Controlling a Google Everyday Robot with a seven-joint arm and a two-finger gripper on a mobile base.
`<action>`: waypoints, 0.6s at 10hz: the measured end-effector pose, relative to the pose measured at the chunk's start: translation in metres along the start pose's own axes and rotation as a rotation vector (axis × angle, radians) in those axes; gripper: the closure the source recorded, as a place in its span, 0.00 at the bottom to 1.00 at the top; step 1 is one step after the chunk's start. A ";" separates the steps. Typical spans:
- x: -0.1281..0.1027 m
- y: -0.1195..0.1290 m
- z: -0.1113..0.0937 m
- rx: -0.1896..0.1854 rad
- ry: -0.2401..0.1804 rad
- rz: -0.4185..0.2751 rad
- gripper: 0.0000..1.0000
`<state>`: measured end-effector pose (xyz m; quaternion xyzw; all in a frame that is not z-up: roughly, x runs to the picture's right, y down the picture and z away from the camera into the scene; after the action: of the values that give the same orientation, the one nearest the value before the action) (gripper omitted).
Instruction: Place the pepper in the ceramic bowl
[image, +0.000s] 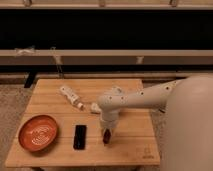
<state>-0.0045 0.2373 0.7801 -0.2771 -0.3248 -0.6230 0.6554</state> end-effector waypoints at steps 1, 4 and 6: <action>0.006 -0.014 -0.007 0.002 0.017 -0.049 1.00; 0.017 -0.068 -0.043 0.011 0.092 -0.248 1.00; 0.019 -0.093 -0.061 0.020 0.134 -0.364 1.00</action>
<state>-0.0924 0.1716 0.7518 -0.1653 -0.3316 -0.7451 0.5546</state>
